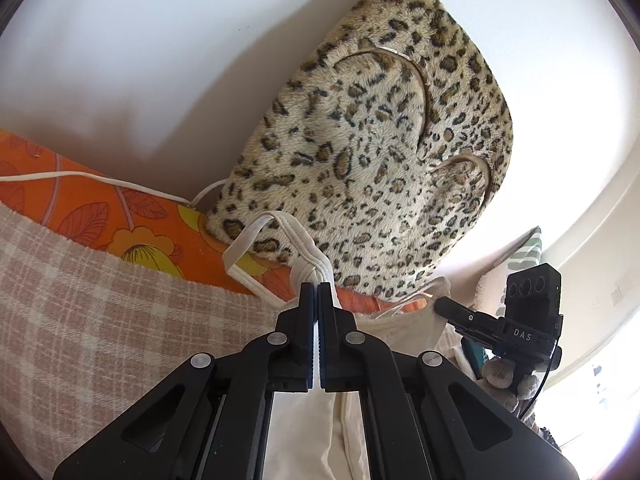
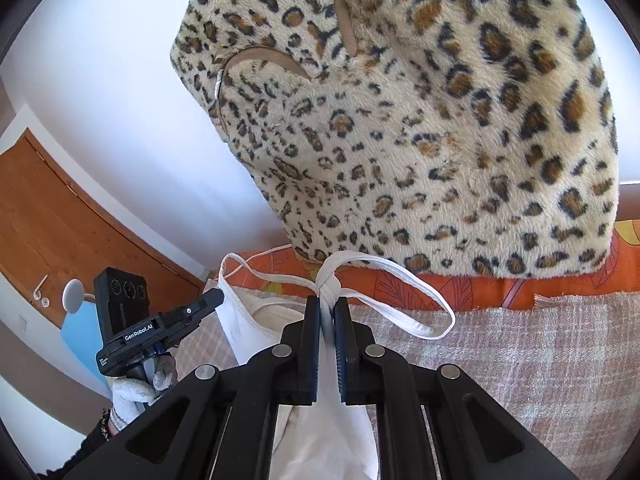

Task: Fold small clothes

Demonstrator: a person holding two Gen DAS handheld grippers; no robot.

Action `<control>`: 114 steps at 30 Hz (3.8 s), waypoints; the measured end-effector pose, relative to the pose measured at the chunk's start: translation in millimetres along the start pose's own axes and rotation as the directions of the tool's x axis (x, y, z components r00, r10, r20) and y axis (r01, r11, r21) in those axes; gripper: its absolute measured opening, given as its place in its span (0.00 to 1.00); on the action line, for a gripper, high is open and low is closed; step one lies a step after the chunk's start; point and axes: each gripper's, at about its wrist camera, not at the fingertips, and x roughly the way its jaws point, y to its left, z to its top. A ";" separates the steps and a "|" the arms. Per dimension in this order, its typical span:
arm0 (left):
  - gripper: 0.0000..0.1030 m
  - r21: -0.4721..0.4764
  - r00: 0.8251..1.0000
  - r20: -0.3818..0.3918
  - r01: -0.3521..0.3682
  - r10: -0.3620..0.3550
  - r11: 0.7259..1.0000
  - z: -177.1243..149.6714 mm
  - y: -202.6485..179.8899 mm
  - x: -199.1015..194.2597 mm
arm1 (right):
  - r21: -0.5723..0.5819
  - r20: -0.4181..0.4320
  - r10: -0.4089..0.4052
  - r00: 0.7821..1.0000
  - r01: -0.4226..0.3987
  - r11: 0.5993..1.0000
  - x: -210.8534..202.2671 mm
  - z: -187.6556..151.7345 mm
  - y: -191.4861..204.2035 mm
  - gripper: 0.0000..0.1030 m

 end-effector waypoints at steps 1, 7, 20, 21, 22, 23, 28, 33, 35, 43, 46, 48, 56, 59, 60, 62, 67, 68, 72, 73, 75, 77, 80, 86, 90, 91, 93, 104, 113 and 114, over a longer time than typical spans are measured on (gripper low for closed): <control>0.00 0.004 1.000 0.005 0.002 -0.002 1.000 -0.8 -3.2 -5.5 | -0.006 0.003 0.000 1.000 0.000 1.000 -3.8 -1.5 4.7 0.05; 0.00 0.027 0.999 0.027 0.015 -0.016 1.000 -10.3 -26.5 -33.9 | -0.036 0.017 -0.005 1.000 0.005 0.999 -27.9 -14.6 33.2 0.04; 0.00 0.080 0.999 0.050 0.006 -0.010 0.997 -59.8 -60.9 -105.0 | -0.070 0.040 -0.026 0.999 0.029 0.997 -93.9 -71.6 85.9 0.04; 0.00 0.078 0.999 0.047 0.007 -0.011 0.997 -66.7 -61.4 -109.5 | -0.073 0.041 -0.027 0.999 0.030 0.997 -97.9 -77.8 89.9 0.04; 0.00 0.081 0.999 0.047 0.002 -0.006 0.997 -73.7 -62.3 -113.7 | -0.075 0.039 -0.028 0.999 0.031 0.997 -101.6 -85.3 93.4 0.04; 0.00 0.084 0.999 0.046 -0.004 0.000 0.996 -80.7 -62.9 -117.3 | -0.080 0.036 -0.034 0.999 0.036 0.996 -105.3 -93.2 96.8 0.04; 0.00 0.084 1.000 0.022 -0.016 0.014 0.996 -118.9 -58.2 -130.8 | -0.102 0.010 -0.055 0.998 0.056 0.993 -117.0 -134.0 109.3 0.04; 0.00 0.056 0.998 -0.031 -0.050 0.051 0.997 -156.4 -42.6 -132.9 | -0.109 -0.025 -0.078 0.997 0.075 0.991 -117.0 -178.4 109.2 0.04; 0.00 0.067 0.995 -0.050 -0.080 0.083 0.995 -168.6 -38.7 -132.1 | -0.106 -0.041 -0.089 0.995 0.084 0.991 -114.7 -193.8 103.4 0.04; 0.00 0.135 0.980 -0.120 -0.140 0.156 0.981 -196.7 -34.9 -133.3 | -0.055 -0.084 -0.129 0.988 0.124 0.991 -107.3 -225.1 76.6 0.04; 0.01 0.159 0.972 -0.138 -0.169 0.191 0.973 -205.0 -33.7 -138.9 | -0.069 -0.084 -0.143 0.986 0.137 0.988 -112.2 -226.8 79.1 0.05; 0.01 0.164 0.966 -0.162 -0.176 0.202 0.971 -210.7 -32.0 -146.0 | -0.079 -0.097 -0.149 0.984 0.141 0.987 -115.8 -229.2 82.4 0.08; 0.05 0.250 0.972 -0.105 -0.181 0.212 0.951 -210.0 -56.4 -182.1 | -0.139 -0.140 -0.140 0.980 0.121 0.983 -147.6 -250.1 107.6 0.15; 0.13 0.297 0.977 -0.090 -0.161 0.196 0.941 -199.7 -70.8 -169.0 | -0.195 -0.092 -0.116 0.989 0.097 0.976 -152.4 -245.1 126.3 0.28; 0.16 0.304 0.977 -0.093 -0.155 0.192 0.940 -196.3 -73.9 -161.3 | -0.221 -0.080 -0.118 0.990 0.098 0.970 -149.1 -242.2 132.1 0.33; 0.17 0.359 0.974 -0.076 -0.175 0.215 0.917 -194.0 -82.3 -146.4 | -0.287 -0.073 -0.154 0.985 0.127 0.949 -136.6 -237.9 142.0 0.33; 0.27 0.440 0.952 -0.143 -0.183 0.270 0.879 -195.6 -77.1 -112.4 | -0.467 -0.079 -0.278 0.957 0.210 0.859 -96.4 -238.3 158.8 0.33; 0.27 0.438 0.948 -0.154 -0.188 0.280 0.879 -194.4 -73.1 -108.0 | -0.495 -0.081 -0.297 0.951 0.220 0.841 -90.4 -240.1 159.7 0.33; 0.27 0.383 0.955 -0.162 -0.172 0.250 0.908 -184.9 -61.3 -104.2 | -0.569 -0.084 -0.348 0.934 0.241 0.786 -72.0 -247.3 160.4 0.33; 0.27 0.380 0.954 -0.168 -0.168 0.247 0.909 -182.7 -59.8 -102.4 | -0.580 -0.084 -0.358 0.930 0.247 0.777 -68.7 -248.5 160.0 0.30; 0.27 0.368 0.952 -0.195 -0.151 0.235 0.918 -180.4 -56.2 -97.1 | -0.603 -0.078 -0.385 0.920 0.264 0.753 -62.8 -250.7 160.0 0.24; 0.27 0.351 0.949 -0.238 -0.113 0.205 0.930 -182.7 -53.0 -93.7 | -0.631 -0.068 -0.407 0.911 0.277 0.724 -59.3 -253.6 162.3 0.18; 0.27 0.413 0.927 -0.298 -0.089 0.227 0.906 -199.3 -57.1 -93.2 | -0.666 -0.050 -0.436 0.898 0.296 0.685 -59.1 -257.4 167.1 0.04; 0.27 0.455 0.897 -0.342 -0.102 0.280 0.884 -226.6 -51.9 -105.4 | -0.686 -0.047 -0.481 0.875 0.322 0.653 -65.1 -264.2 161.7 0.00; 0.25 0.420 0.916 -0.329 -0.076 0.229 0.905 -220.7 -57.3 -126.3 | -0.681 -0.034 -0.502 0.864 0.347 0.645 -73.0 -265.9 159.0 0.00; 0.25 0.413 0.928 -0.313 -0.061 0.204 0.909 -216.2 -63.3 -131.6 | -0.670 -0.035 -0.498 0.866 0.349 0.655 -76.3 -264.3 158.5 0.00; 0.25 0.432 0.950 -0.257 -0.051 0.177 0.900 -206.4 -78.6 -140.1 | -0.644 -0.031 -0.473 0.881 0.345 0.683 -84.8 -259.9 159.7 0.00; 0.25 0.488 0.938 -0.229 -0.120 0.260 0.864 -189.4 -95.8 -65.8 | -0.396 -0.047 -0.342 0.939 0.296 0.869 -85.4 -226.4 139.7 0.11; 0.25 0.610 0.893 -0.295 -0.097 0.339 0.786 -238.4 -101.1 -53.6 | -0.406 -0.188 -0.414 0.890 0.313 0.858 -55.8 -239.9 114.8 0.13; 0.25 0.608 0.893 -0.299 -0.094 0.338 0.788 -239.6 -99.6 -56.3 | -0.407 -0.194 -0.425 0.884 0.322 0.855 -57.1 -242.1 111.8 0.13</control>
